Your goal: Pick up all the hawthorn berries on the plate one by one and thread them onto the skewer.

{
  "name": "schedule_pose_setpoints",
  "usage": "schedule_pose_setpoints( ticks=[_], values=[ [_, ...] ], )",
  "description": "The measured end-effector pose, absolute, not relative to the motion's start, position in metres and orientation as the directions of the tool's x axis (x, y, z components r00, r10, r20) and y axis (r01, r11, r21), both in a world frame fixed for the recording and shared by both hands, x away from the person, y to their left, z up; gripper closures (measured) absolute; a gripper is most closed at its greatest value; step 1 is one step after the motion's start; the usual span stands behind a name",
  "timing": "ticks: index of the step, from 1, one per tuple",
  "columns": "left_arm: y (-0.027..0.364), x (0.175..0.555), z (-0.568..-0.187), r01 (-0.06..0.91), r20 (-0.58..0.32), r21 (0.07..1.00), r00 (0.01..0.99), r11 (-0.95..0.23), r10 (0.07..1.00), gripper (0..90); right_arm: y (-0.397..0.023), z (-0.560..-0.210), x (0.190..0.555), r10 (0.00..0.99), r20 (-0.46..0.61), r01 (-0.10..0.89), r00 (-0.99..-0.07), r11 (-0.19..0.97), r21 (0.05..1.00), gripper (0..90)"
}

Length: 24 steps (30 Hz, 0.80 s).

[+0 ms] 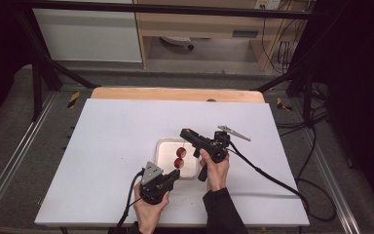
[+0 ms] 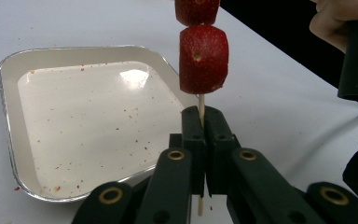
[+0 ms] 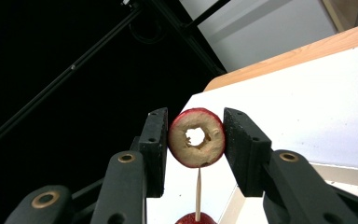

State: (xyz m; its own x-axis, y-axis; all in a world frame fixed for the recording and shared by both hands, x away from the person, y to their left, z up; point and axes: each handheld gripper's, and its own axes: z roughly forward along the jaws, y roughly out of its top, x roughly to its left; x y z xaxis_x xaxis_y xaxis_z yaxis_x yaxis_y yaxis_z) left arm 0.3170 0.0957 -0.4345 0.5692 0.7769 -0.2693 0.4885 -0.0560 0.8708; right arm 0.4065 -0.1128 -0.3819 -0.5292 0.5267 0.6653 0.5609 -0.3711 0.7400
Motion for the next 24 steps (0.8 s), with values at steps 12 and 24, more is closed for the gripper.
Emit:
schedule_pose_setpoints(
  ticks=[12, 24],
  values=[
    [0.0957, 0.3201, -0.4352, 0.511, -0.307, 0.859, 0.552, -0.024, 0.776, 88.2, -0.109, -0.3871, 0.4036, 0.529, 0.659, 0.566, -0.534, -0.356, 0.744, 62.1],
    [0.0984, 0.322, -0.4335, 0.524, -0.358, 0.851, 0.556, 0.018, 0.75, 88.2, -0.1078, -0.3897, 0.3973, 0.549, 0.607, 0.537, -0.575, -0.307, 0.786, 62.1]
  ],
)
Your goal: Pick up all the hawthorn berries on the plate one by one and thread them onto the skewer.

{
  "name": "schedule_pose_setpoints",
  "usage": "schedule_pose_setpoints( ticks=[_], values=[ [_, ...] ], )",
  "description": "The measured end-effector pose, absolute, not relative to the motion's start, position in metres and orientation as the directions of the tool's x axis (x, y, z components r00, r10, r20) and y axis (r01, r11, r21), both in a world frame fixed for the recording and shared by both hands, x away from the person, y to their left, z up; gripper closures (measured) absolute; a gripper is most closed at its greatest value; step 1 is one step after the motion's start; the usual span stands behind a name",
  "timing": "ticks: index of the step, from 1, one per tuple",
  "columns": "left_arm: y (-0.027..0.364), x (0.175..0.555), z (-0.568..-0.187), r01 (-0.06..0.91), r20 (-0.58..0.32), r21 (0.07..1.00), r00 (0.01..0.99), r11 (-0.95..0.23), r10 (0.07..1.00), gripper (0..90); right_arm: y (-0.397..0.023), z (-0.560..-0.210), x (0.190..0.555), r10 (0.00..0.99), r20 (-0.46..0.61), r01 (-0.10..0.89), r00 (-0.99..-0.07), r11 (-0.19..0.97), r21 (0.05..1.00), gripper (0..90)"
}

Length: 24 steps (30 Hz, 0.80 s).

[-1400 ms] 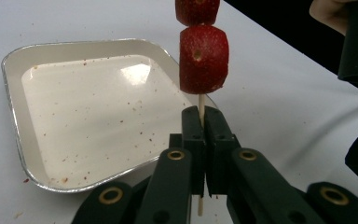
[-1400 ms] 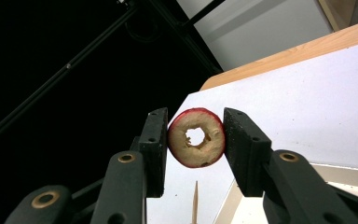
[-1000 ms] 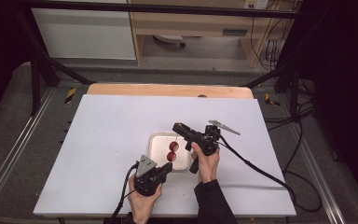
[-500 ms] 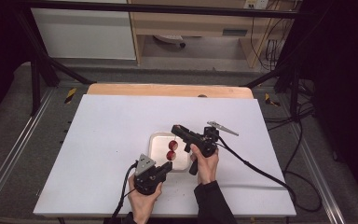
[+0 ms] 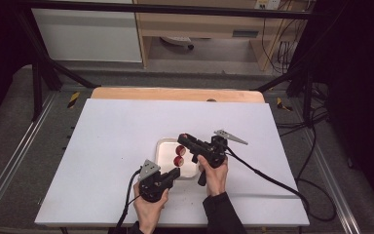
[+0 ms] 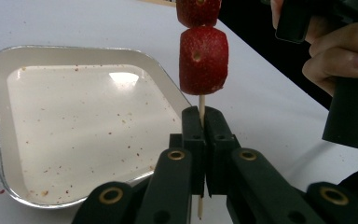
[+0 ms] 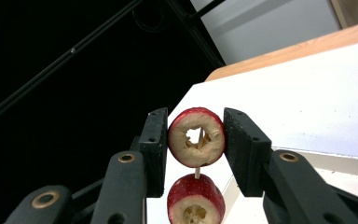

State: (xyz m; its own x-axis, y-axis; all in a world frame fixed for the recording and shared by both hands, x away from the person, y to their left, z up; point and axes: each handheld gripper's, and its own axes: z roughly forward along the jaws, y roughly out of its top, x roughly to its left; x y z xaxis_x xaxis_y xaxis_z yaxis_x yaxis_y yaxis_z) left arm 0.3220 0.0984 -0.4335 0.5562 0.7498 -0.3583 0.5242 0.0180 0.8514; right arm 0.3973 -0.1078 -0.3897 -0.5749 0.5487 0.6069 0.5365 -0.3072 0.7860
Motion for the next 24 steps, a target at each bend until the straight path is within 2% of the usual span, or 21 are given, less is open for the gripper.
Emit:
schedule_pose_setpoints(
  ticks=[14, 16, 19, 20, 21, 22, 24],
  values=[
    [0.097, 0.323, -0.439, 0.521, -0.337, 0.853, 0.575, -0.016, 0.746, 88.3, -0.111, -0.388, 0.396, 0.576, 0.551, 0.528, -0.604, -0.229, 0.818, 61.8],
    [0.099, 0.323, -0.439, 0.515, -0.332, 0.857, 0.578, -0.018, 0.746, 88.3, -0.113, -0.387, 0.397, 0.581, 0.546, 0.536, -0.604, -0.211, 0.817, 58.9],
    [0.105, 0.323, -0.439, 0.507, -0.311, 0.861, 0.577, -0.033, 0.755, 88.3, -0.119, -0.382, 0.397, 0.62, 0.493, 0.524, -0.611, -0.15, 0.838, 47.1],
    [0.105, 0.323, -0.439, 0.507, -0.311, 0.861, 0.577, -0.033, 0.755, 88.3, -0.119, -0.382, 0.397, 0.62, 0.493, 0.524, -0.611, -0.15, 0.838, 47.1],
    [0.107, 0.323, -0.438, 0.504, -0.303, 0.863, 0.579, -0.039, 0.757, 88.3, -0.121, -0.381, 0.397, 0.625, 0.48, 0.523, -0.616, -0.132, 0.842, 43.6],
    [0.109, 0.323, -0.438, 0.498, -0.287, 0.865, 0.583, -0.056, 0.76, 88.3, -0.124, -0.379, 0.396, 0.646, 0.45, 0.522, -0.616, -0.093, 0.848, 36.4],
    [0.111, 0.324, -0.438, 0.498, -0.278, 0.864, 0.582, -0.066, 0.764, 88.3, -0.127, -0.38, 0.396, 0.67, 0.405, 0.517, -0.622, -0.037, 0.855, 30.1]
  ],
)
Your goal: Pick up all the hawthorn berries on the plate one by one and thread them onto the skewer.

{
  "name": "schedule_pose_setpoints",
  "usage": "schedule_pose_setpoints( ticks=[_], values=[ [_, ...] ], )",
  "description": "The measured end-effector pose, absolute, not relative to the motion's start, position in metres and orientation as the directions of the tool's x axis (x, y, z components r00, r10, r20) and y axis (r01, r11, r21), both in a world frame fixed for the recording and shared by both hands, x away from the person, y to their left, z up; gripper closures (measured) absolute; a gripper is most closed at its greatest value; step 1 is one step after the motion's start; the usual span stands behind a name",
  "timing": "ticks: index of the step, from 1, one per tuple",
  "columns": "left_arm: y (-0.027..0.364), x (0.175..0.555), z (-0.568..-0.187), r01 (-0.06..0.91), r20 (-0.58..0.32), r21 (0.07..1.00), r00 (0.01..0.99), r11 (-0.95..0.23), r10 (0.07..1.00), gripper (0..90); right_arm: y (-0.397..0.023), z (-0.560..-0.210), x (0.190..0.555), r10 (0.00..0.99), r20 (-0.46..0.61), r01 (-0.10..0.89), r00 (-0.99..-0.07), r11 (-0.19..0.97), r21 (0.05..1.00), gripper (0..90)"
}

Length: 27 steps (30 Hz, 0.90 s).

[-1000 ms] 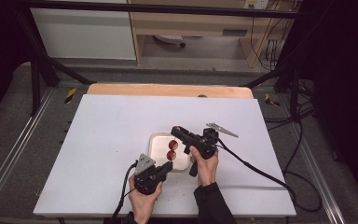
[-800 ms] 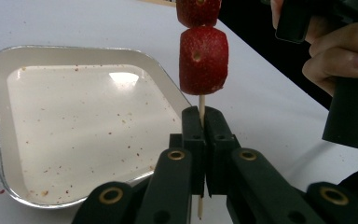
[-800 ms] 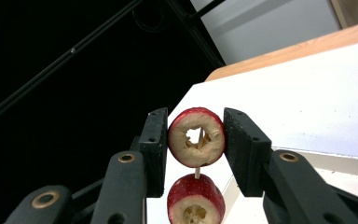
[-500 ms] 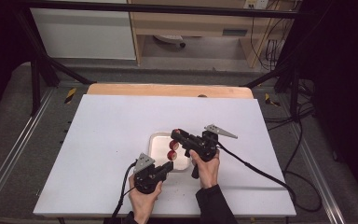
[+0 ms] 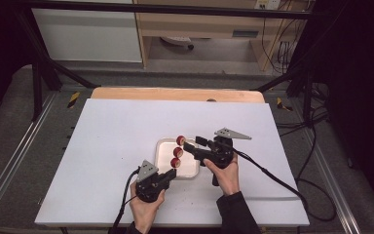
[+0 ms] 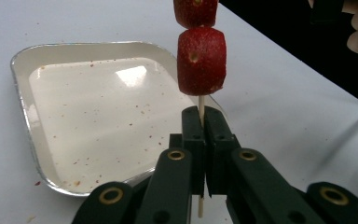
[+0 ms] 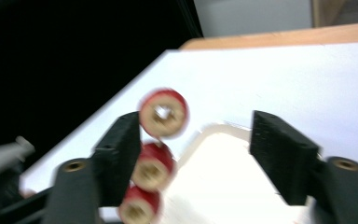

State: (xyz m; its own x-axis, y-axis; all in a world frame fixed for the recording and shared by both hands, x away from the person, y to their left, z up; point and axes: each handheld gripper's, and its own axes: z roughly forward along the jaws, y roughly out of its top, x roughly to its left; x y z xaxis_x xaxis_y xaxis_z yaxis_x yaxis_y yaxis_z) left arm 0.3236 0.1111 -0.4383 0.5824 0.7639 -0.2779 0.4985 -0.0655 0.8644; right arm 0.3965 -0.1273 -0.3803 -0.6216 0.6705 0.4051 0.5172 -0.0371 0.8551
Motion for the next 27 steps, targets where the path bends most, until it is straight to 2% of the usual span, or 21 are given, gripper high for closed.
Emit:
schedule_pose_setpoints(
  ticks=[4, 5, 7, 12, 27],
  values=[
    [0.115, 0.324, -0.438, 0.494, -0.255, 0.865, 0.588, -0.091, 0.767, 88.3, -0.133, -0.384, 0.398, 0.7, 0.352, 0.528, -0.621, 0.042, 0.848, 21.0],
    [0.115, 0.324, -0.438, 0.494, -0.255, 0.865, 0.588, -0.091, 0.767, 88.2, -0.133, -0.384, 0.398, 0.7, 0.352, 0.528, -0.621, 0.042, 0.848, 21.0],
    [0.119, 0.325, -0.437, 0.495, -0.243, 0.862, 0.595, -0.111, 0.766, 88.2, -0.138, -0.388, 0.399, 0.707, 0.323, 0.543, -0.63, 0.104, 0.833, 14.6],
    [0.126, 0.326, -0.436, 0.495, -0.221, 0.857, 0.605, -0.144, 0.765, 88.2, -0.153, -0.396, 0.398, 0.726, 0.255, 0.54, -0.639, 0.187, 0.821, 8.9],
    [0.136, 0.331, -0.424, 0.487, -0.153, 0.836, 0.647, -0.251, 0.747, 88.2, -0.198, -0.426, 0.383, 0.724, 0.11, 0.518, -0.681, 0.369, 0.772, 1.6]
  ],
)
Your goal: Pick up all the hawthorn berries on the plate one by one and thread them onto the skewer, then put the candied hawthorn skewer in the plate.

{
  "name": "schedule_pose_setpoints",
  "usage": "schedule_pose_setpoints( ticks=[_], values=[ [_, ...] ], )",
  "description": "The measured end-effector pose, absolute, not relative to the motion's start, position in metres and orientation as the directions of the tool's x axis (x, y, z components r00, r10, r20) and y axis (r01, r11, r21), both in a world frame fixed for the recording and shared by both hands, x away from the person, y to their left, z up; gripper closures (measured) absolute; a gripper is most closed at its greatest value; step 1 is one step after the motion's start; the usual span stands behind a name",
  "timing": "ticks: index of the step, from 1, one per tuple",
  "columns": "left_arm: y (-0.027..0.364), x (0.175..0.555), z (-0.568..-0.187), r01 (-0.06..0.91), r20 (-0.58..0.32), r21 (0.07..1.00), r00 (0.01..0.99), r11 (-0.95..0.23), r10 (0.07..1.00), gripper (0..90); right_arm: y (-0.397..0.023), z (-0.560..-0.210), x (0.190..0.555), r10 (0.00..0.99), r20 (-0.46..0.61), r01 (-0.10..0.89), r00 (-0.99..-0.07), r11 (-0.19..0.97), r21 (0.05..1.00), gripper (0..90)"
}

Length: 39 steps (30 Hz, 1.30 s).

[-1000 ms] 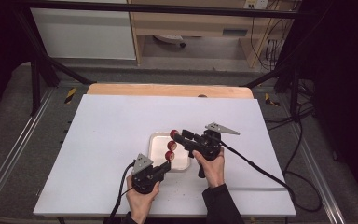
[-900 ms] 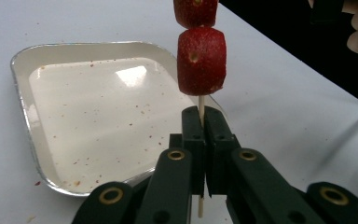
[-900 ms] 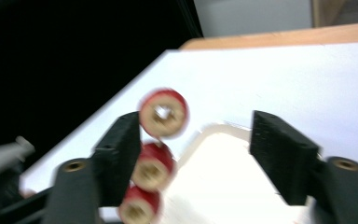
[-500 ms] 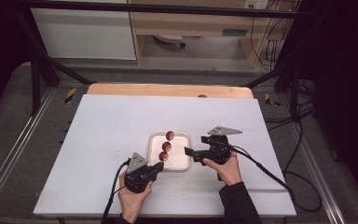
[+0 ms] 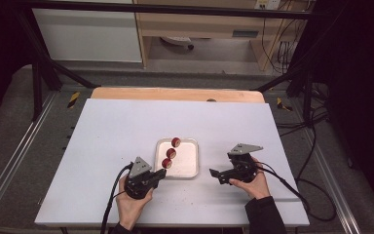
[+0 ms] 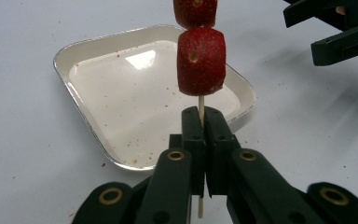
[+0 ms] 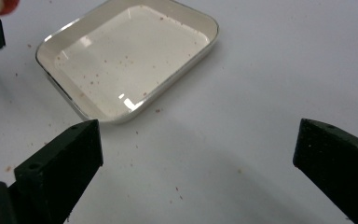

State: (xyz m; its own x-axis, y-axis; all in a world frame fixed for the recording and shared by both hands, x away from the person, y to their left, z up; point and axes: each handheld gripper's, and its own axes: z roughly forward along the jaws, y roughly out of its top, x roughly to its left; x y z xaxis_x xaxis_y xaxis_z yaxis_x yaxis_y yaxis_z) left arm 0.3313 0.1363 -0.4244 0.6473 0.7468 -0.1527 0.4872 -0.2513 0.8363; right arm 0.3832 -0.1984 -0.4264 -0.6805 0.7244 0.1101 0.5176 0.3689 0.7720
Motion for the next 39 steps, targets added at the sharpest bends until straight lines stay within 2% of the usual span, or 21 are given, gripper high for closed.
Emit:
schedule_pose_setpoints(
  ticks=[10, 25, 39],
  values=[
    [0.135, 0.337, -0.416, 0.492, -0.13, 0.816, 0.668, -0.303, 0.733, 88.1, -0.221, -0.446, 0.372, 0.742, 0.123, 0.55, -0.659, 0.365, 0.752, 1.5],
    [0.13, 0.359, -0.387, 0.496, -0.099, 0.796, 0.672, -0.347, 0.734, 88.1, -0.242, -0.45, 0.361, 0.76, 0.123, 0.557, -0.638, 0.346, 0.755, 1.6],
    [0.12, 0.392, -0.39, 0.56, -0.092, 0.737, 0.638, -0.379, 0.765, 88.1, -0.248, -0.451, 0.358, 0.761, 0.131, 0.56, -0.635, 0.337, 0.757, 1.8]
  ],
)
